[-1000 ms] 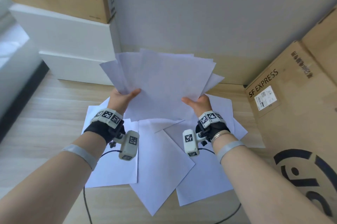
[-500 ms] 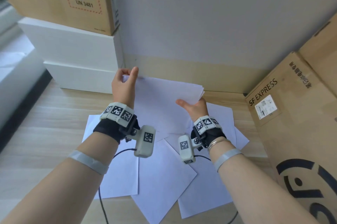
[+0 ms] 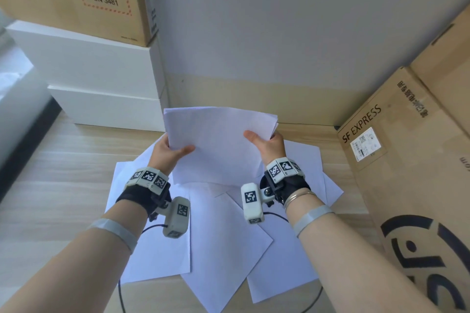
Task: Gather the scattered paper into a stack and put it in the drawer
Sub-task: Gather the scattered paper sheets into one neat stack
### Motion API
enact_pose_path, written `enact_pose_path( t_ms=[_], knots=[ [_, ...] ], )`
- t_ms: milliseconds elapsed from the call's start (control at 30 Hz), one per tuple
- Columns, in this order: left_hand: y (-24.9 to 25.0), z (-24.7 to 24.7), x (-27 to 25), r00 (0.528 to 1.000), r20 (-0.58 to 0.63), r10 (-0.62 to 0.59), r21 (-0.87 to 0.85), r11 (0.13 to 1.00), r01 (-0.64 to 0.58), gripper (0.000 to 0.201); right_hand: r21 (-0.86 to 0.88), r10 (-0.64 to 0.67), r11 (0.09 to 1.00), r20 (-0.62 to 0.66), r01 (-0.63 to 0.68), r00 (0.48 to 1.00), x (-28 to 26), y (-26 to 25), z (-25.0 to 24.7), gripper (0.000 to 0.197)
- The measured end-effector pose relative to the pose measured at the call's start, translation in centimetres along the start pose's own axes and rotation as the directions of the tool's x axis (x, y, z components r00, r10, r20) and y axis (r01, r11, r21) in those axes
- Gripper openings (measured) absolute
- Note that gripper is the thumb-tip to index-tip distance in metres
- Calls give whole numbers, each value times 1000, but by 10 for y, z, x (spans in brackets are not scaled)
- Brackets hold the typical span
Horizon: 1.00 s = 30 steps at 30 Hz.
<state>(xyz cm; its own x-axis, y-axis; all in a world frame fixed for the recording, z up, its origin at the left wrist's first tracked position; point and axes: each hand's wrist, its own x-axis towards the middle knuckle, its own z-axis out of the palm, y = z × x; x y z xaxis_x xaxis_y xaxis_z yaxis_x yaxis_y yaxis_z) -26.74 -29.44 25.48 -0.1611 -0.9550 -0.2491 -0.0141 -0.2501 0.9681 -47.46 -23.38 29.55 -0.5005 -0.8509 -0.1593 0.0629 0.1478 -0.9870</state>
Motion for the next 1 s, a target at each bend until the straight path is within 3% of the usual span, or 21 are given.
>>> enact_pose_path(
  t_ms=[167, 333, 433, 533, 633, 767, 867, 1000],
  knots=[
    [-8, 0, 2, 997, 26, -76, 41, 996, 75, 45, 140, -215, 962, -139, 234, 967, 10, -29, 3, 7],
    [-9, 2, 6, 998, 25, -65, 66, 996, 64, 38, 38, -296, 953, -112, 301, 949, 14, -35, 6, 14],
    [-12, 1, 7, 997, 44, -70, 61, 996, 67, 31, 99, -289, 950, -82, 296, 954, 14, -31, 0, 8],
    [-16, -1, 7, 991, 81, -110, 50, 993, 106, 41, 52, -229, 972, -7, 229, 973, 16, -15, -6, 27],
    [-25, -3, 10, 977, 137, -162, 94, 984, 150, 55, -60, 10, 998, 43, -8, 999, 12, 12, -8, 42],
    [-43, -6, 15, 973, 126, -192, 187, 968, 167, 52, -206, 267, 945, 43, -253, 963, -1, 55, -7, 35],
    [-43, -3, 13, 982, 86, -167, 225, 964, 144, 44, -203, 298, 934, -17, -295, 955, -7, 65, -2, 28],
    [-41, 2, 11, 989, 77, -123, 201, 974, 105, 9, -106, 203, 972, -67, -209, 977, -5, 61, 0, 22]
  ],
)
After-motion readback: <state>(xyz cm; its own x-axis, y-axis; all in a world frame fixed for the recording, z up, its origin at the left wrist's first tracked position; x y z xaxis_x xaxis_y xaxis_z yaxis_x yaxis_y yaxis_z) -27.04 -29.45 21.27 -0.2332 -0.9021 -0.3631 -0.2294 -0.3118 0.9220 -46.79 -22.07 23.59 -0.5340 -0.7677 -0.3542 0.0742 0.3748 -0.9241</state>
